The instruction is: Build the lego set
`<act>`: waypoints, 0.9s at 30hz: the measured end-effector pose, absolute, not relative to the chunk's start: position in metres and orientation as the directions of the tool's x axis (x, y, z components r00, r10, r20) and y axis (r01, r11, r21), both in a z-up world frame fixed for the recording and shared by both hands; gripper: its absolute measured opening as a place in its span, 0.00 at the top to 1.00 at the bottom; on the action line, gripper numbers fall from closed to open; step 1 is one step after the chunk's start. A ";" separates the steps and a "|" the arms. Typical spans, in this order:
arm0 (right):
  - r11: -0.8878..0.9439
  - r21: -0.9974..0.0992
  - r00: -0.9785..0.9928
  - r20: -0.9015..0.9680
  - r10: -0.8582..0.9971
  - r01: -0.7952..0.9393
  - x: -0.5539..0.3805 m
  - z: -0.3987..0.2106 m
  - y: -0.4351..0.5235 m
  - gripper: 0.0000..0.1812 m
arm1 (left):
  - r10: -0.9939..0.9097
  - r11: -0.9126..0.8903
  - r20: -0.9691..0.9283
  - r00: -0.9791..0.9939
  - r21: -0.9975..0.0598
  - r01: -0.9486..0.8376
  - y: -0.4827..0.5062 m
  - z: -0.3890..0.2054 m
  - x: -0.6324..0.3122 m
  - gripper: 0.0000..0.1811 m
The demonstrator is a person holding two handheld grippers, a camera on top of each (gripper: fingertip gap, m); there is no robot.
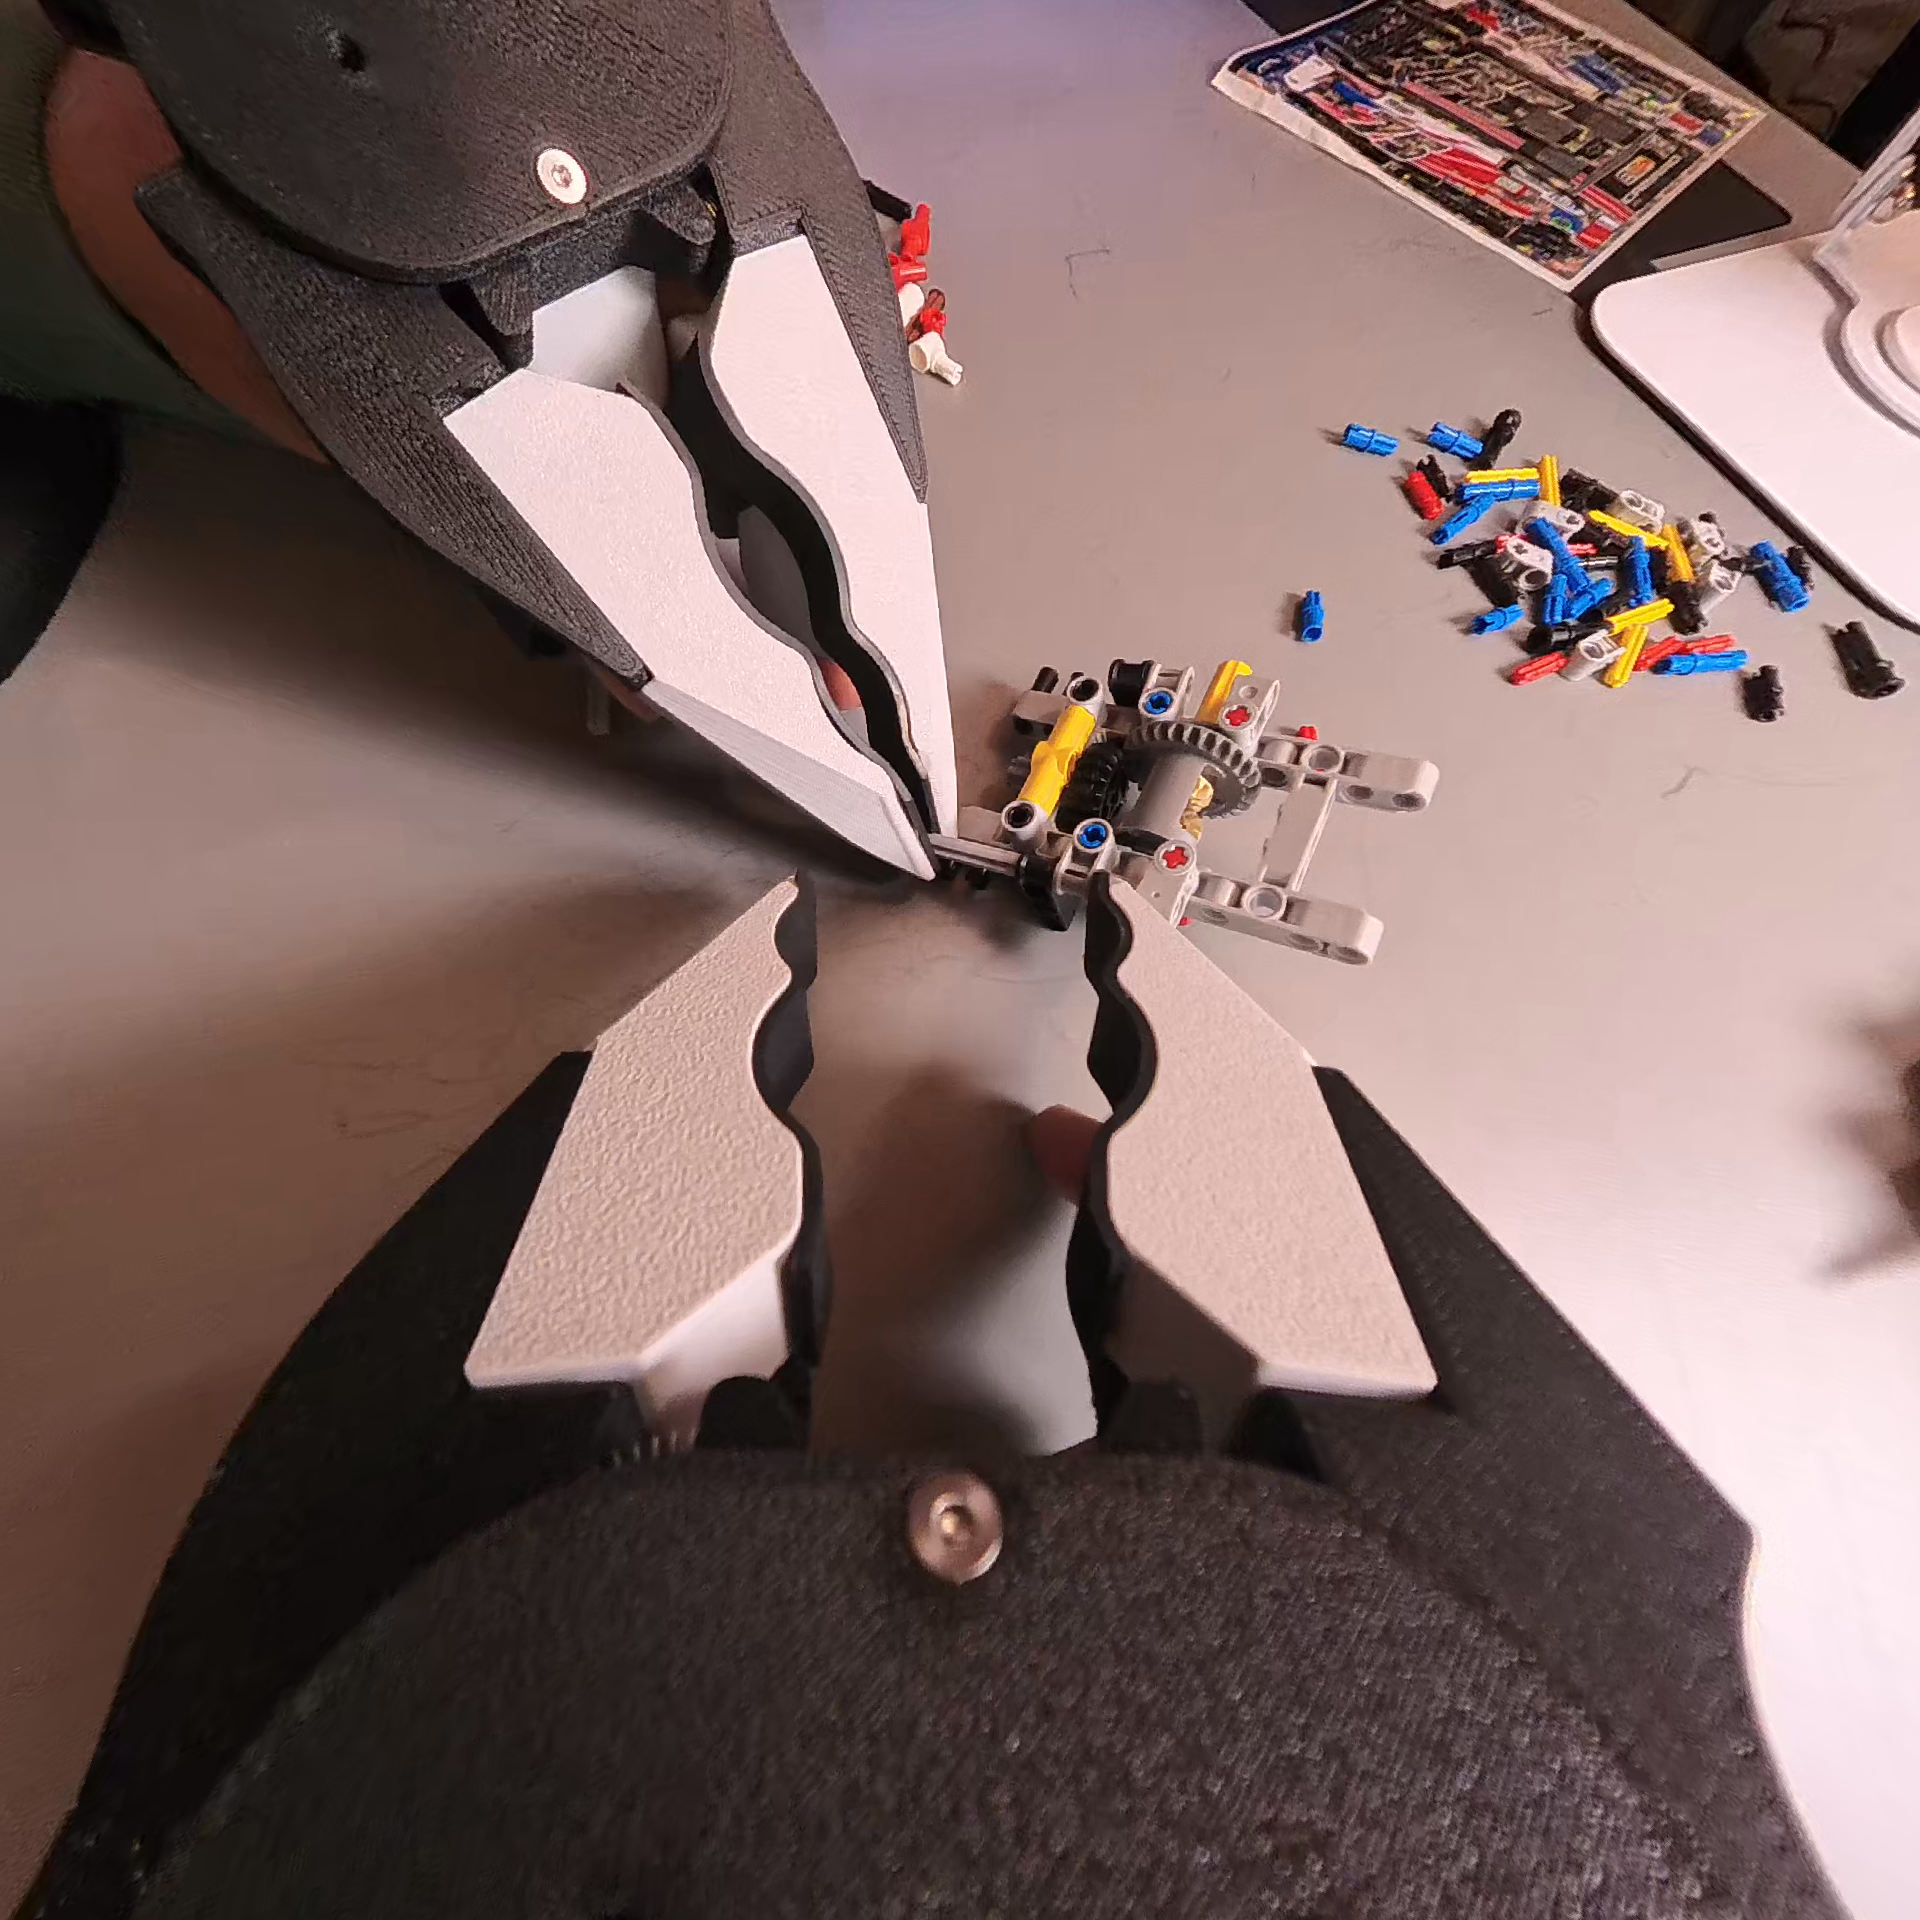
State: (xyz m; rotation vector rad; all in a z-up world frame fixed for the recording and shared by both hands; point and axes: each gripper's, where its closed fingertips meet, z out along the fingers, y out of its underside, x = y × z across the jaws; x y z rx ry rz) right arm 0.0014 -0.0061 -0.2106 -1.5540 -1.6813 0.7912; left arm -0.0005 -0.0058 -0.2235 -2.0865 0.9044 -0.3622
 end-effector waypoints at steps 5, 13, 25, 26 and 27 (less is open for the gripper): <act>0.103 -0.838 -0.078 0.072 0.994 0.536 0.002 -0.208 -0.008 0.76 | -0.758 -0.443 0.057 0.650 -0.777 -0.448 -0.020 -0.223 0.007 0.96; 0.220 -0.820 -0.223 0.116 0.968 0.528 0.017 -0.212 -0.007 0.75 | -0.856 -0.318 0.076 0.512 -0.858 -0.404 -0.048 -0.190 -0.010 0.83; 0.211 -0.801 -0.156 0.148 0.977 0.560 0.003 -0.215 -0.007 0.67 | -0.810 -0.391 0.053 0.584 -0.792 -0.469 -0.011 -0.222 -0.024 0.68; 0.223 -0.797 -0.157 0.162 0.974 0.562 0.003 -0.216 -0.006 0.67 | -0.805 -0.390 0.046 0.591 -0.791 -0.471 -0.011 -0.222 -0.024 0.68; 0.230 -0.795 -0.156 0.171 0.973 0.561 0.003 -0.216 -0.005 0.68 | -0.798 -0.397 0.048 0.600 -0.792 -0.464 -0.012 -0.222 -0.024 0.71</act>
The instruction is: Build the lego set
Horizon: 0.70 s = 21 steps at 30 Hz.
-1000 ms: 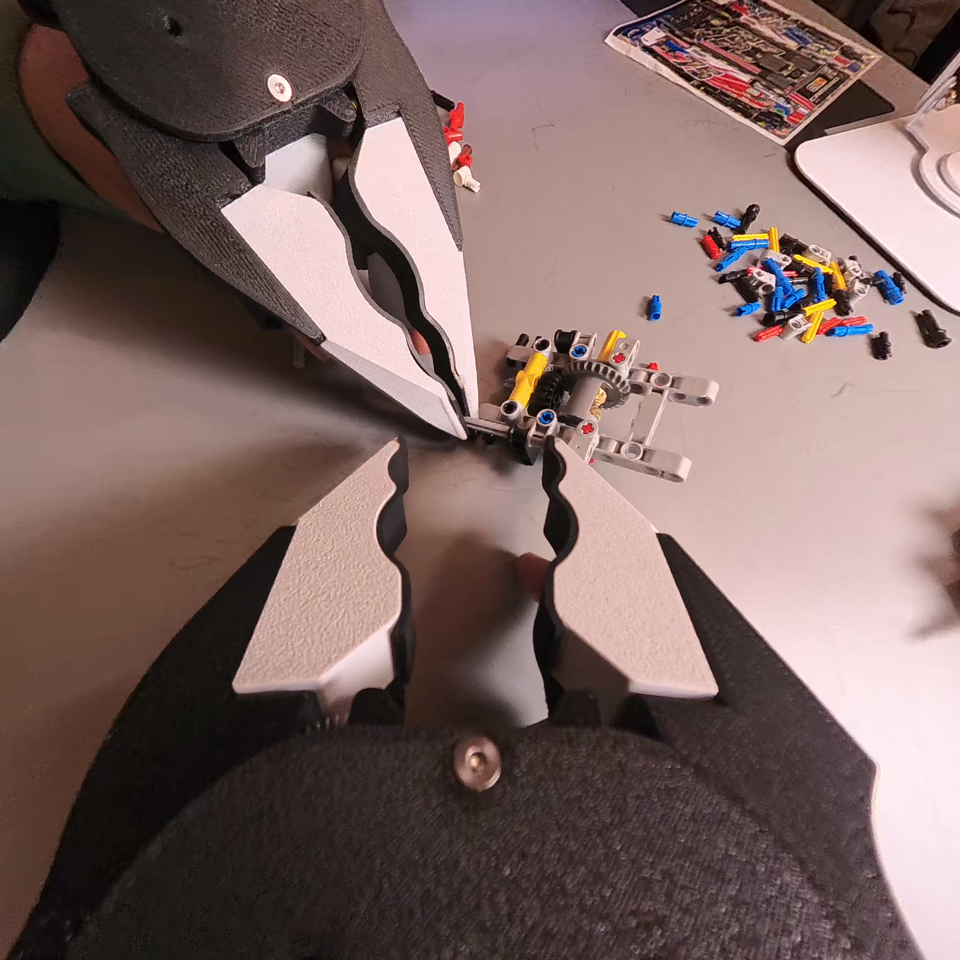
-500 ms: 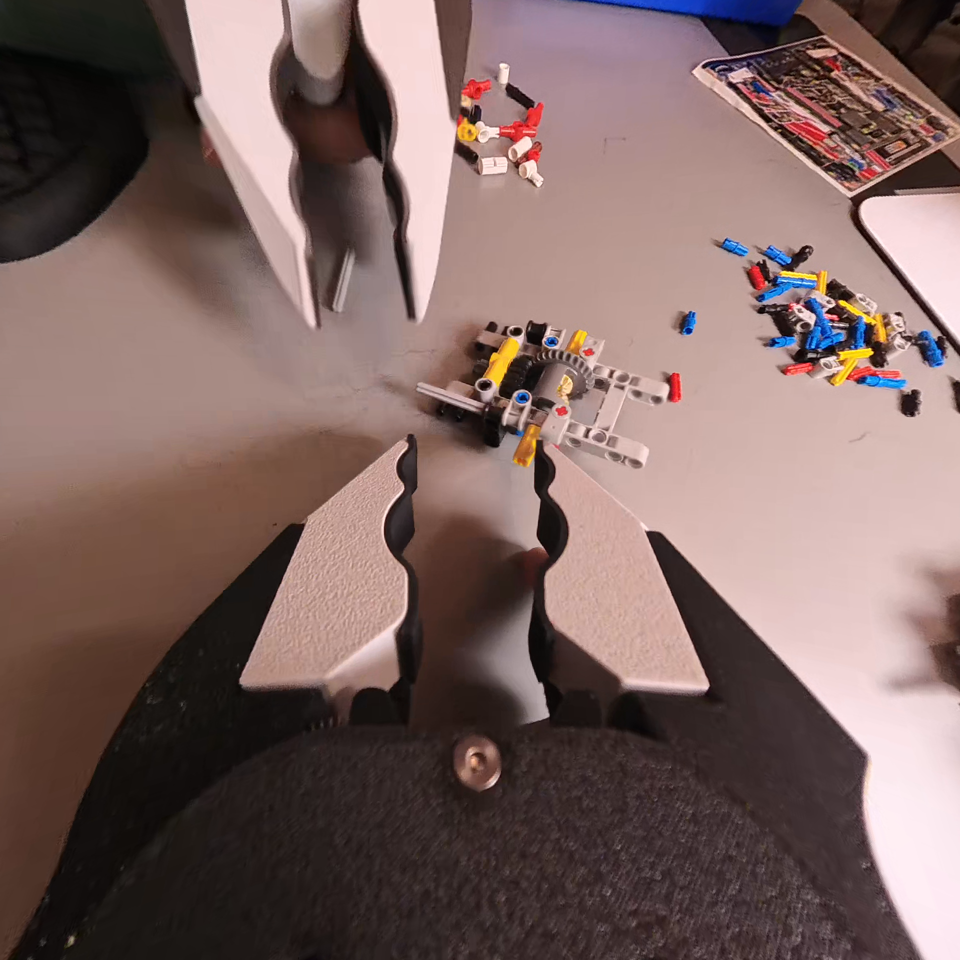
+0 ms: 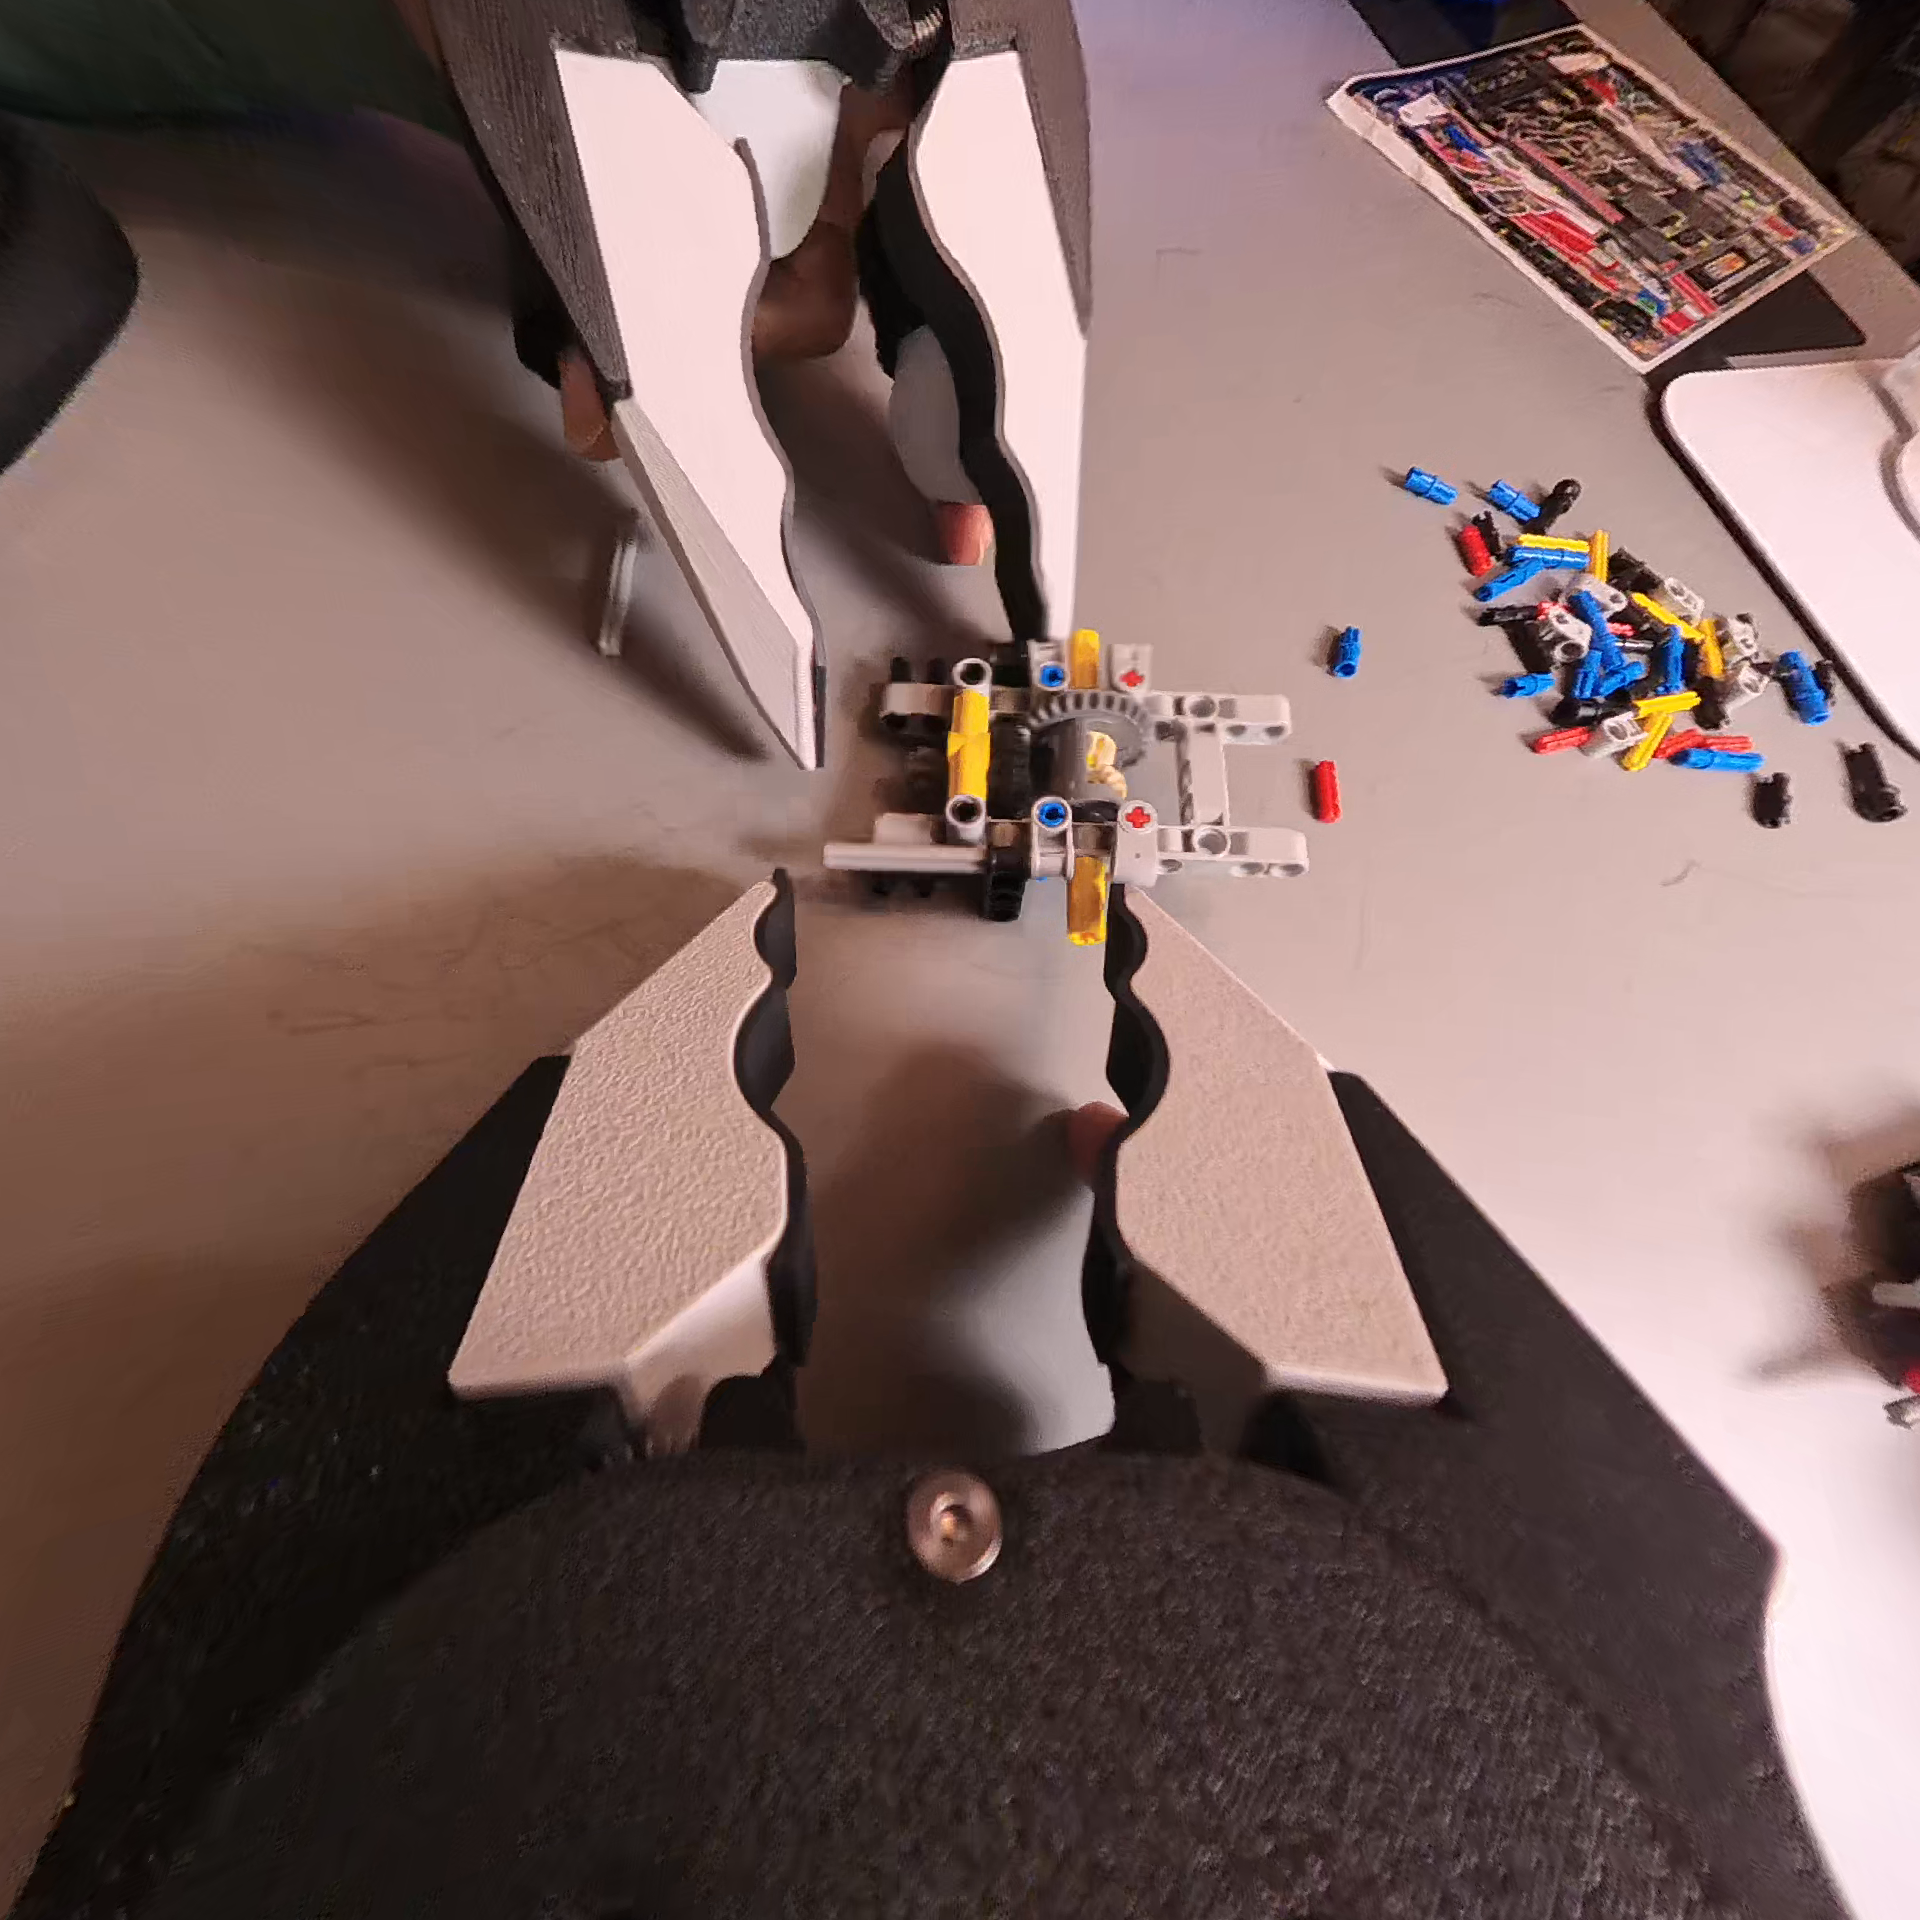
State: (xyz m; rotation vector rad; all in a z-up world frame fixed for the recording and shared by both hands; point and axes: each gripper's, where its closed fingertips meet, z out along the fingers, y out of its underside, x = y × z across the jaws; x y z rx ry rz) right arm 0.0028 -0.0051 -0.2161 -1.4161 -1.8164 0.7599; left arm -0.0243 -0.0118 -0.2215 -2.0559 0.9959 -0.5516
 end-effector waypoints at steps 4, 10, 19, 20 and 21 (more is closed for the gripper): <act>0.246 -0.795 -0.185 0.171 0.968 0.554 0.006 -0.211 -0.009 0.70 | -0.770 -0.423 0.062 0.635 -0.794 -0.437 -0.012 -0.221 -0.028 0.78; 0.248 -0.813 -0.217 0.153 0.964 0.527 0.007 -0.204 -0.017 0.70 | -0.790 -0.373 0.023 0.612 -0.811 -0.451 -0.015 -0.210 -0.042 0.70; 0.282 -0.790 -0.242 0.174 0.954 0.545 -0.005 -0.216 -0.015 0.68 | -0.866 -0.296 -0.038 0.498 -0.765 -0.572 -0.003 -0.228 -0.028 0.51; 0.280 -0.792 -0.239 0.174 0.955 0.542 -0.005 -0.216 -0.014 0.70 | -0.869 -0.280 -0.046 0.492 -0.774 -0.568 -0.004 -0.226 -0.026 0.55; 0.281 -0.796 -0.238 0.176 0.955 0.536 -0.005 -0.215 -0.013 0.72 | -0.866 -0.274 -0.056 0.496 -0.777 -0.566 -0.003 -0.225 -0.025 0.60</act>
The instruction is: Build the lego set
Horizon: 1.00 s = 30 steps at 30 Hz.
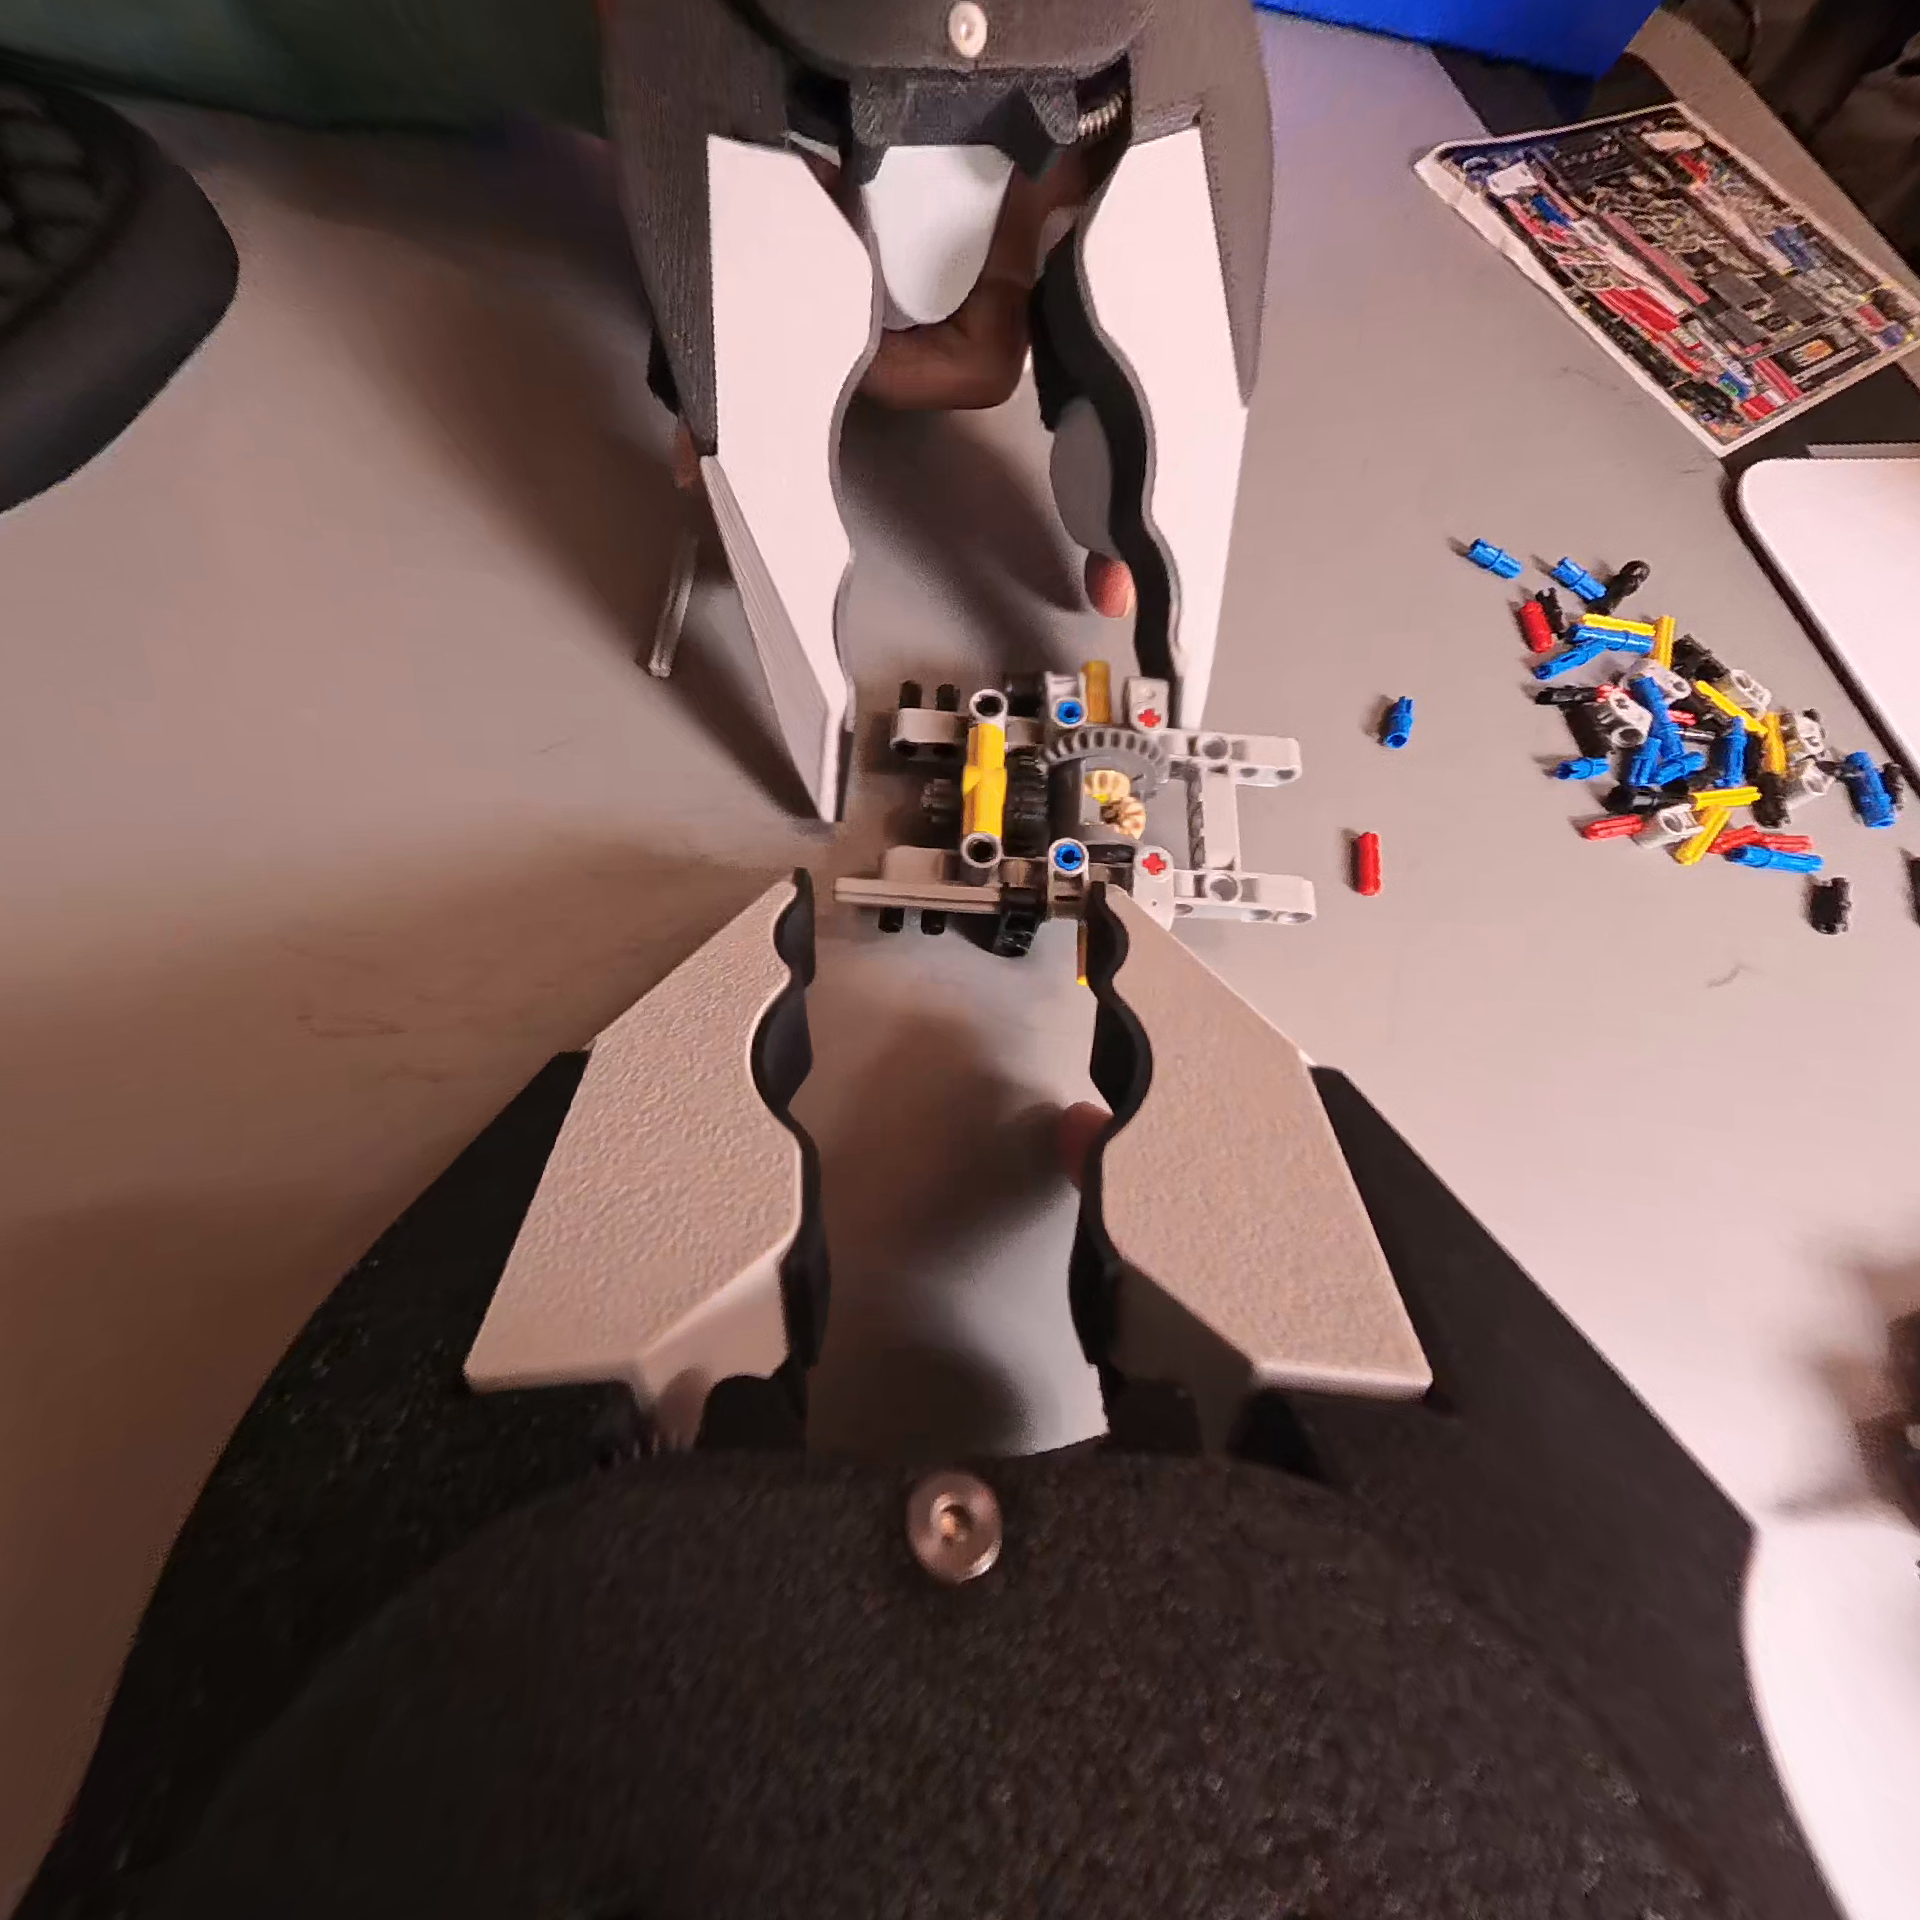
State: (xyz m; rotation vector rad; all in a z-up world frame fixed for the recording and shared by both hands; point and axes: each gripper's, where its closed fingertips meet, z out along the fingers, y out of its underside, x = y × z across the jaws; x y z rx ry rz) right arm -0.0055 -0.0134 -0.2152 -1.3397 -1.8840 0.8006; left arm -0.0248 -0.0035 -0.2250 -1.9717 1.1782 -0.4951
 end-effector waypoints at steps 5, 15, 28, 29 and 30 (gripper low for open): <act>0.282 -0.803 -0.252 0.169 0.953 0.526 -0.005 -0.215 -0.013 0.74 | -0.842 -0.284 -0.084 0.533 -0.771 -0.570 -0.003 -0.226 -0.027 0.66; 0.289 -0.804 -0.279 0.160 0.947 0.520 -0.004 -0.215 -0.016 0.74 | -0.836 -0.299 -0.071 0.544 -0.772 -0.561 -0.007 -0.226 -0.026 0.66; 0.299 -0.801 -0.285 0.168 0.944 0.518 -0.003 -0.216 -0.017 0.75 | -0.834 -0.303 -0.071 0.547 -0.770 -0.562 -0.010 -0.227 -0.025 0.70; 0.303 -0.801 -0.285 0.173 0.943 0.517 -0.003 -0.215 -0.017 0.76 | -0.835 -0.303 -0.069 0.546 -0.770 -0.561 -0.011 -0.227 -0.025 0.71; 0.302 -0.802 -0.286 0.171 0.943 0.516 -0.003 -0.215 -0.017 0.76 | -0.835 -0.305 -0.067 0.546 -0.770 -0.560 -0.011 -0.227 -0.024 0.71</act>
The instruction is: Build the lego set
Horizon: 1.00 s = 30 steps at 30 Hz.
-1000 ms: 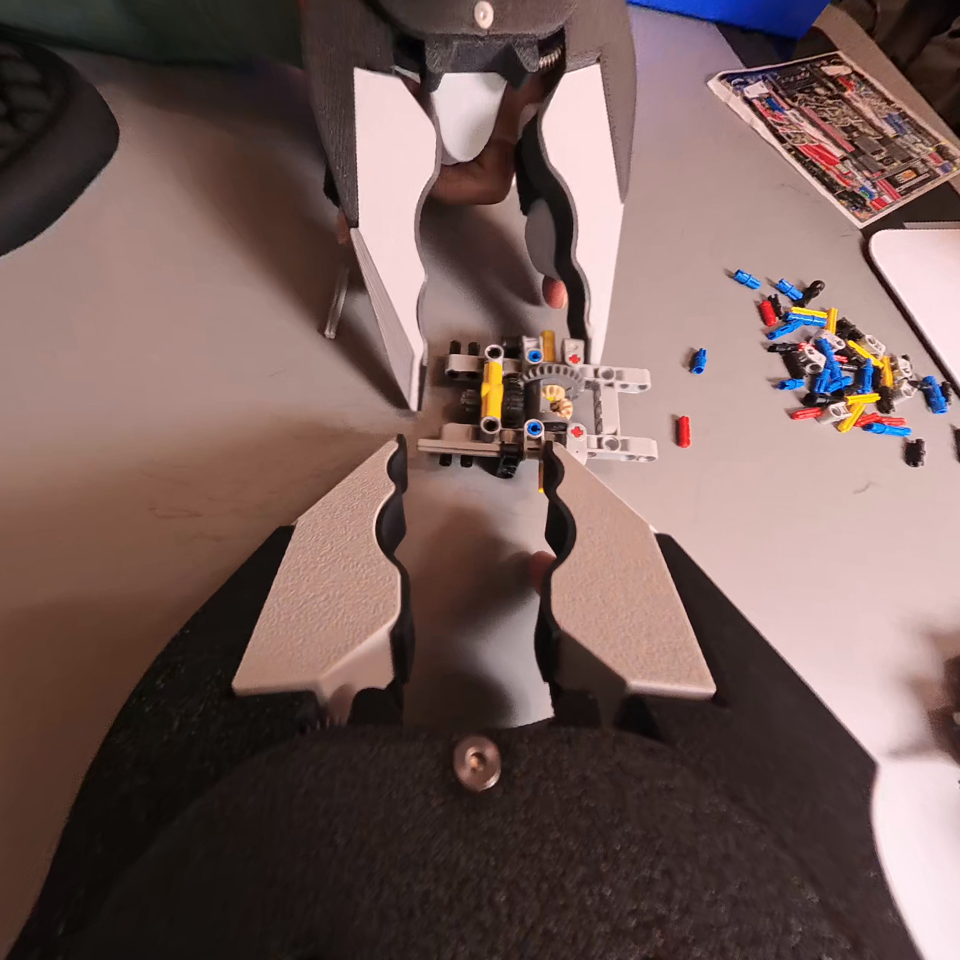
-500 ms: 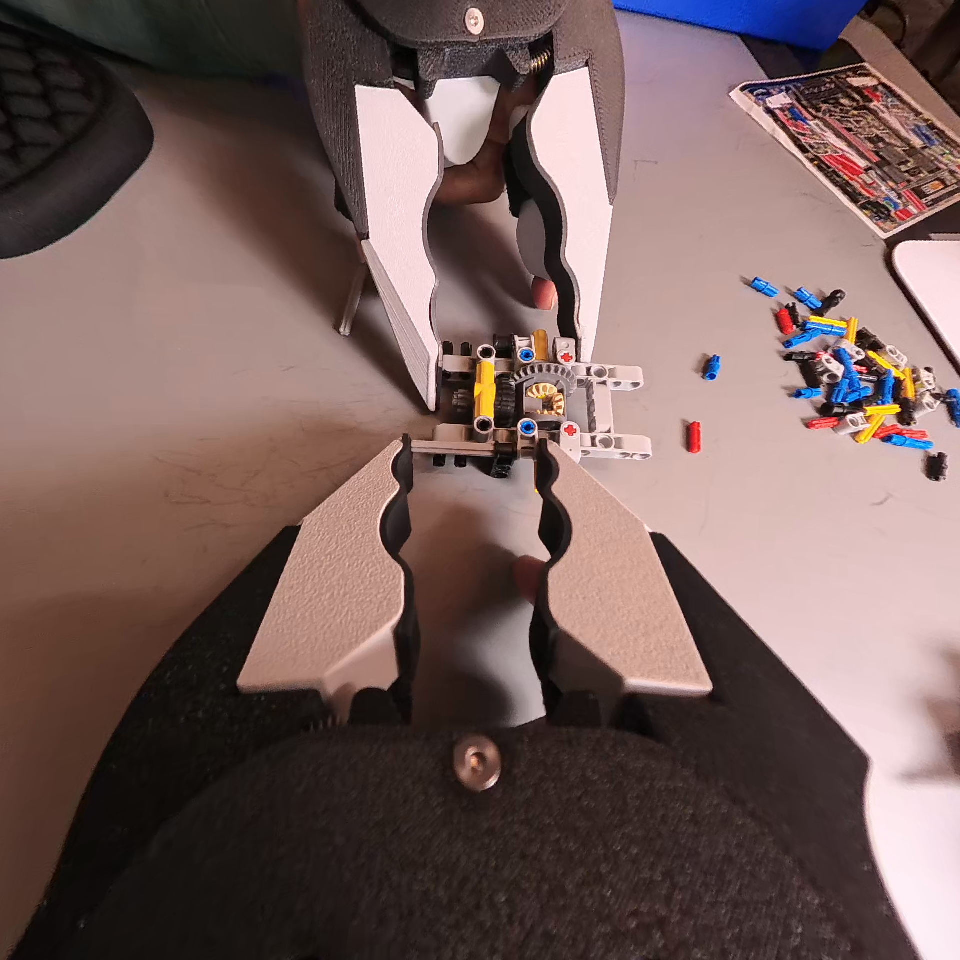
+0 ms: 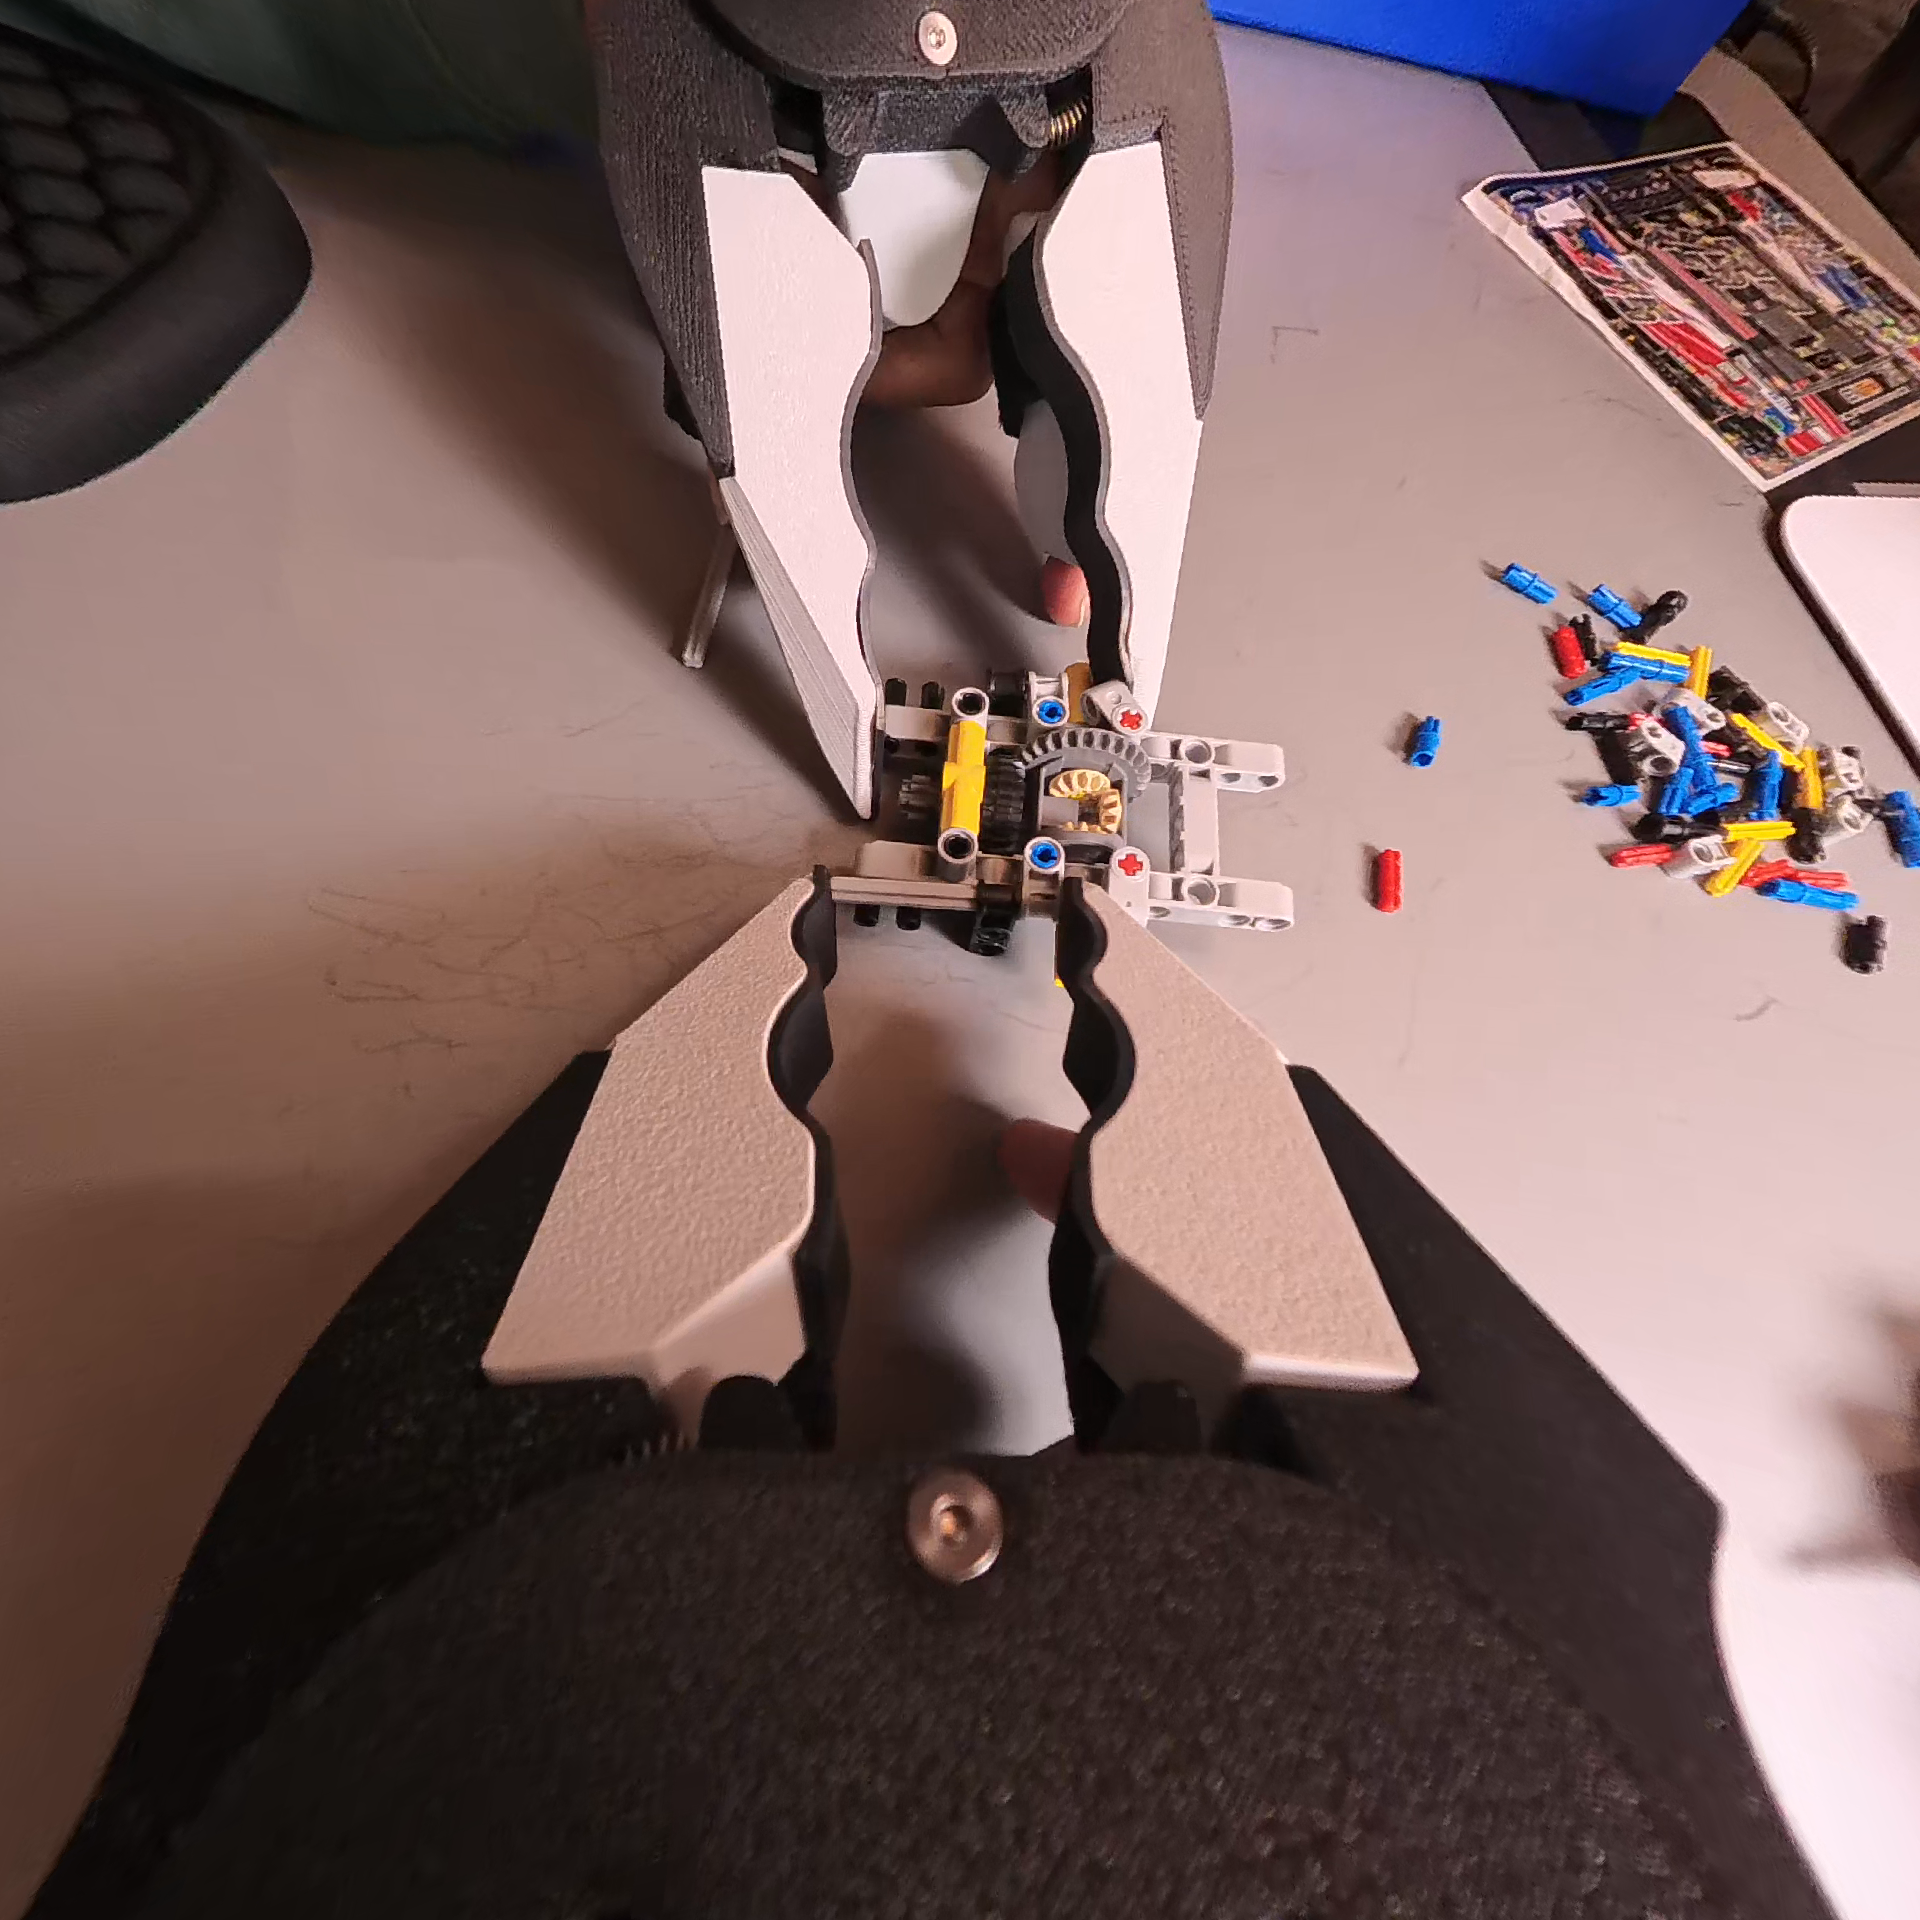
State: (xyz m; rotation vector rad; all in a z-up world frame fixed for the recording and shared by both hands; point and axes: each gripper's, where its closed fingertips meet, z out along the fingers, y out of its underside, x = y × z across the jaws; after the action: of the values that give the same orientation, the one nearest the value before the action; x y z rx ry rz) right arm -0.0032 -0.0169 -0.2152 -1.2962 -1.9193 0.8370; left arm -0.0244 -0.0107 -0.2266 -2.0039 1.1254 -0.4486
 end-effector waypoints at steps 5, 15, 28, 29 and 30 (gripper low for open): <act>0.303 -0.802 -0.286 0.173 0.943 0.515 -0.003 -0.215 -0.017 0.76 | -0.835 -0.306 -0.064 0.546 -0.770 -0.560 -0.011 -0.227 -0.024 0.71; 0.308 -0.802 -0.293 0.173 0.940 0.512 -0.003 -0.215 -0.018 0.77 | -0.837 -0.307 -0.062 0.544 -0.770 -0.559 -0.012 -0.227 -0.024 0.71; 0.291 -0.806 -0.297 0.150 0.943 0.515 -0.003 -0.214 -0.018 0.77 | -0.826 -0.318 -0.062 0.561 -0.770 -0.553 -0.012 -0.226 -0.023 0.71; 0.291 -0.806 -0.299 0.150 0.943 0.515 -0.003 -0.214 -0.018 0.77 | -0.825 -0.319 -0.061 0.562 -0.770 -0.553 -0.012 -0.226 -0.023 0.71; 0.293 -0.806 -0.300 0.152 0.942 0.514 -0.003 -0.214 -0.019 0.77 | -0.825 -0.319 -0.061 0.562 -0.770 -0.552 -0.012 -0.226 -0.023 0.71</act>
State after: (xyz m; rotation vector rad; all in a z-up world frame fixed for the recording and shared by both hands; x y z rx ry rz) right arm -0.0032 -0.0185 -0.2144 -1.2971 -1.9294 0.8644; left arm -0.0230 -0.0121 -0.2265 -2.0163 1.1035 -0.4445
